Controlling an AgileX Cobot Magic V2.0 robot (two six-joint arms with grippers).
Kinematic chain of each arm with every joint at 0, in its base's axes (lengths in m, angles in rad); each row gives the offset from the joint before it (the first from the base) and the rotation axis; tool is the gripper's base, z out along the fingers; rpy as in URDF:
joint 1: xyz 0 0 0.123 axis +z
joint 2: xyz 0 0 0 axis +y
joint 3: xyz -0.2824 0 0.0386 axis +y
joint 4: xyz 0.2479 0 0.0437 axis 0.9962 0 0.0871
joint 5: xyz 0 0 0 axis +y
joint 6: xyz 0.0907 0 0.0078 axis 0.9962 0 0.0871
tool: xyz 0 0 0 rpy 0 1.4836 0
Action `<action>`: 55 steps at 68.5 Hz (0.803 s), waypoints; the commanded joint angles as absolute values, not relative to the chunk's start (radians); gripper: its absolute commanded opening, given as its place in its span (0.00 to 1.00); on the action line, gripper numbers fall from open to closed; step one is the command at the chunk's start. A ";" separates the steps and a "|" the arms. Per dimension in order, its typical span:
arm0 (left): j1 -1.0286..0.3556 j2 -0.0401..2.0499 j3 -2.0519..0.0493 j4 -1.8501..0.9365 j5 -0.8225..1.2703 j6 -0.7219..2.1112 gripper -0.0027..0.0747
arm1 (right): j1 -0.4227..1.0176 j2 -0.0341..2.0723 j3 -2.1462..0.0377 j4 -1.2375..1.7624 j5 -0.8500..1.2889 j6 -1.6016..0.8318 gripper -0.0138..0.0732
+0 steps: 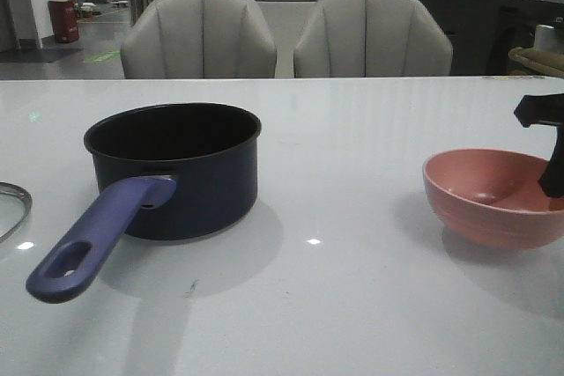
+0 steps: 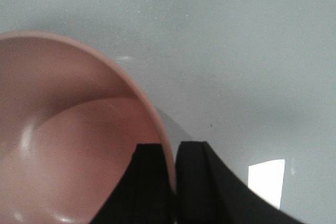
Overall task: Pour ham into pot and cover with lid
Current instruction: 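Carry the empty bowl back and set it down with the right gripper, then withdraw the right gripper and grasp the lid knob with the left gripper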
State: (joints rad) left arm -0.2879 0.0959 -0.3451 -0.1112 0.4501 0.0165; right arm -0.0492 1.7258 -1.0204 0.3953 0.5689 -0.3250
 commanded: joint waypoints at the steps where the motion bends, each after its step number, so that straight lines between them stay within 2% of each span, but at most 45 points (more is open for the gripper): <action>1: -0.297 0.106 -0.373 -0.119 0.375 0.017 0.69 | -0.054 1.691 -1.070 0.385 0.555 -0.342 0.56; 6: -0.297 0.106 -0.373 -0.119 0.375 0.017 0.69 | -0.054 1.689 -1.096 0.355 0.577 -0.342 0.69; 12: -0.297 0.106 -0.373 -0.119 0.375 0.017 0.69 | -0.054 1.675 -1.134 0.334 0.616 -0.342 0.75; 34: -0.297 0.106 -0.373 -0.119 0.375 0.017 0.69 | 0.022 1.419 -1.148 0.334 0.618 -0.396 0.76; 55: -0.297 0.106 -0.373 -0.119 0.373 0.017 0.69 | 0.148 1.114 -0.981 0.335 0.460 -0.398 0.76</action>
State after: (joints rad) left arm -0.2879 0.0959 -0.3451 -0.1112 0.4501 0.0165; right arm 0.1251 1.2321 -1.0214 0.3310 0.5872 -0.3869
